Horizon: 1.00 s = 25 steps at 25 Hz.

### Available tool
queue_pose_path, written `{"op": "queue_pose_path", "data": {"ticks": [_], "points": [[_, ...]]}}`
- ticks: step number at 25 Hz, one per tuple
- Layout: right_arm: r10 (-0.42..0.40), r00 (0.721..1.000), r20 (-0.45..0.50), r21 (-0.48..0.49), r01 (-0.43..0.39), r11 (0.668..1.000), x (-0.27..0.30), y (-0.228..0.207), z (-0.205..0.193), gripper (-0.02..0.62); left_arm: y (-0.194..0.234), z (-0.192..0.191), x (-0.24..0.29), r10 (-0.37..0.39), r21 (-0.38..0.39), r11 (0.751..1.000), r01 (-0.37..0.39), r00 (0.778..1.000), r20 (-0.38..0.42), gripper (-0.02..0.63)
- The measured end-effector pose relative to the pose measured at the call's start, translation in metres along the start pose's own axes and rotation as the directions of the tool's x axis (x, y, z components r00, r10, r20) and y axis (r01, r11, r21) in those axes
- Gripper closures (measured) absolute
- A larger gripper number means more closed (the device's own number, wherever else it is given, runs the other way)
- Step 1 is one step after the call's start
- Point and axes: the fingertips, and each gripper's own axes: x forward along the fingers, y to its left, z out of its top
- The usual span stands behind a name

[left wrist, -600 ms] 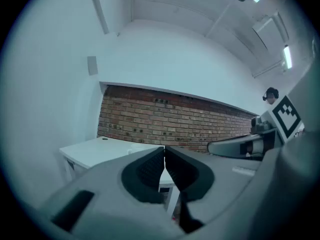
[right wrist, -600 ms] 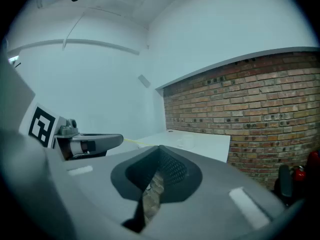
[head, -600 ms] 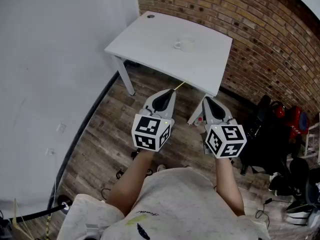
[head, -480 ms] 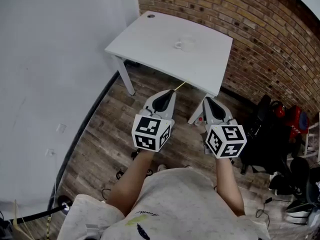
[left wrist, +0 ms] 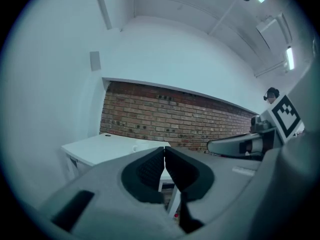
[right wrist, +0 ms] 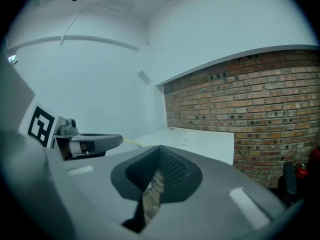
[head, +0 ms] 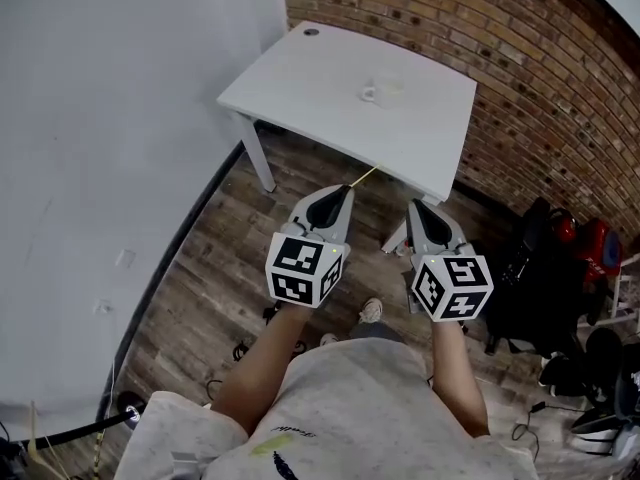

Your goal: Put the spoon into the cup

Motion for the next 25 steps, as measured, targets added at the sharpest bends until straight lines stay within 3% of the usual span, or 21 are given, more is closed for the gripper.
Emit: {"op": "queue_pose_path", "data": {"ticks": [8, 25], "points": [[0.021, 1.000, -0.007, 0.024, -0.021, 0.999, 0.048, -0.015, -0.002, 0.584, 0.031, -0.006, 0.034, 0.015, 0.004, 1.000, -0.015, 0.999, -0.029, 0.601], [0.059, 0.997, -0.043, 0.058, -0.057, 0.997, 0.164, -0.124, 0.027, 0.584, 0.071, 0.005, 0.187, 0.040, -0.013, 0.999, -0.041, 0.995, -0.093, 0.601]]}}
